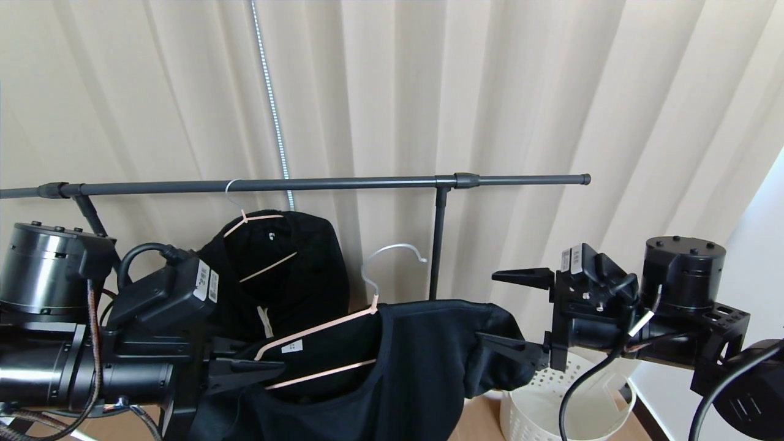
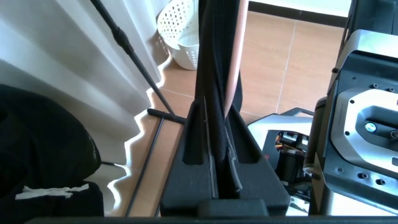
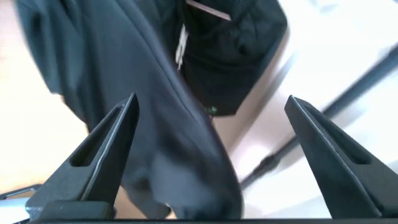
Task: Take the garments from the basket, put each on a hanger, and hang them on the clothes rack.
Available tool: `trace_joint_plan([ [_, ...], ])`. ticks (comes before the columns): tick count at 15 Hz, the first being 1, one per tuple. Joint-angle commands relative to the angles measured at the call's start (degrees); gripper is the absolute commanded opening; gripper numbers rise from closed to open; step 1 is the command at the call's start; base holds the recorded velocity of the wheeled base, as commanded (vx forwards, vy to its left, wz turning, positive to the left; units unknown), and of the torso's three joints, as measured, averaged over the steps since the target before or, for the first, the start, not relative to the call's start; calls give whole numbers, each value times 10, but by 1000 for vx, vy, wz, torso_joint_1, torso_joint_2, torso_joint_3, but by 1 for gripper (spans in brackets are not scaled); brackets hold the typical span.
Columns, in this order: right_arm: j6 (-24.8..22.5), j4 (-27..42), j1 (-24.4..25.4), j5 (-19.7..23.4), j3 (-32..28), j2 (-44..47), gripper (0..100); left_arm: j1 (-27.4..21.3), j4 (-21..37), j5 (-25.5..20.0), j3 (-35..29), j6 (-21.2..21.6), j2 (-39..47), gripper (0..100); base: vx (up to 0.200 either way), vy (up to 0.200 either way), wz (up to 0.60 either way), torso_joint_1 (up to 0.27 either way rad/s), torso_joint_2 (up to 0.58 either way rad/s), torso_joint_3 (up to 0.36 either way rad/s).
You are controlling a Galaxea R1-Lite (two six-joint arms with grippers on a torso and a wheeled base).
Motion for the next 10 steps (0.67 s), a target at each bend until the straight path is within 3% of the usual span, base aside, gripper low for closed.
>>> trace_joint_plan([
  [1, -3, 0, -7, 0, -1, 21, 100, 10, 0, 0, 1, 0, -14, 0, 0, 0, 0, 0, 0, 0],
  [10, -28, 0, -32, 1, -14, 73, 100, 27, 1, 1, 2, -2, -31, 0, 0, 0, 0, 0, 0, 0],
])
